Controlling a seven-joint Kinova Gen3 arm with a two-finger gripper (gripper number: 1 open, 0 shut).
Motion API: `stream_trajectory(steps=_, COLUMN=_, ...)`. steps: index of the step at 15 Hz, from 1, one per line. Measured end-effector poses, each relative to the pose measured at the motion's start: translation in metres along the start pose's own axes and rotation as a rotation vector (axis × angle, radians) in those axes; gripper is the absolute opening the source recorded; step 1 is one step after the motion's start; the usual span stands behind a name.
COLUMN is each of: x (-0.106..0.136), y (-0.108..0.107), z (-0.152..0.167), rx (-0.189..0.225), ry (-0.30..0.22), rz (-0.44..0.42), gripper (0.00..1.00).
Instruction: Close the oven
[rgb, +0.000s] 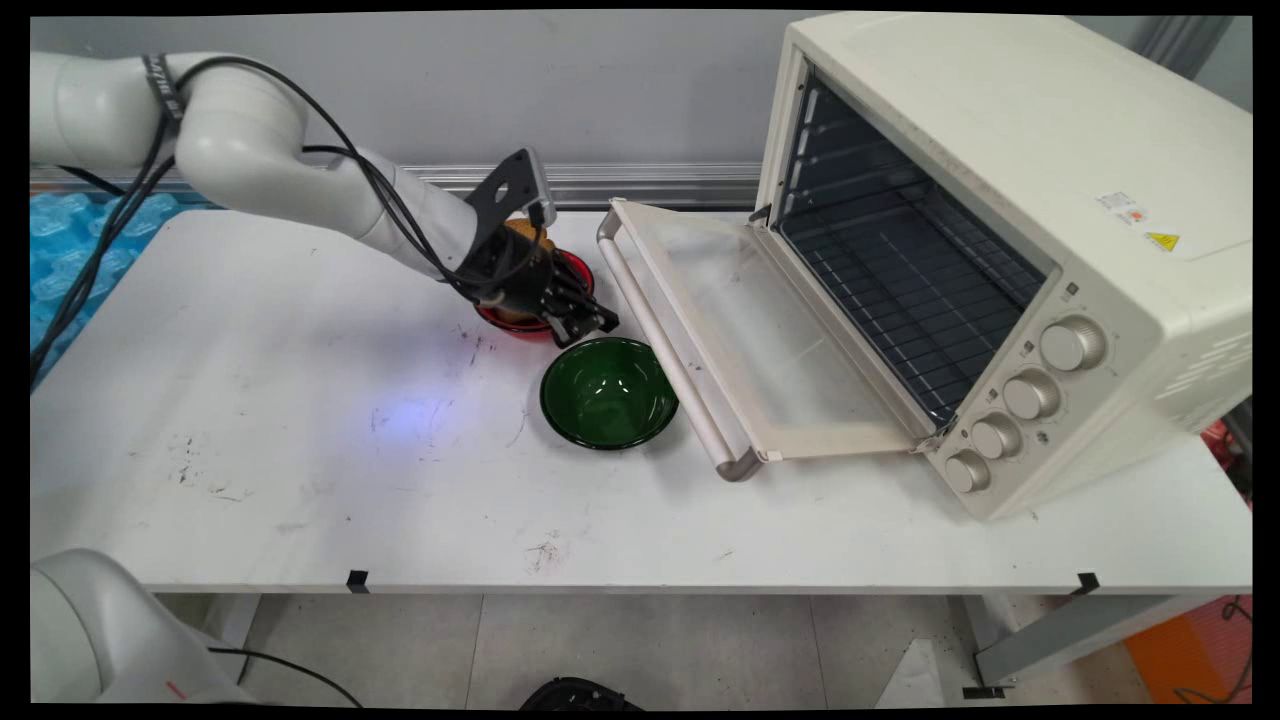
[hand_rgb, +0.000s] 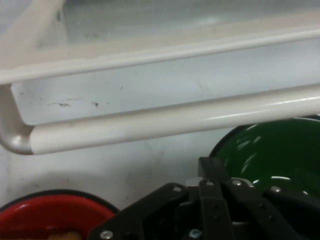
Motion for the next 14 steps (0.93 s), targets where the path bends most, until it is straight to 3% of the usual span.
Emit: stream_trajectory(steps=14, x=0.002, y=0.001, z=0.021, rx=0.006, ry=0.066, rz=-0.082, gripper=0.0)
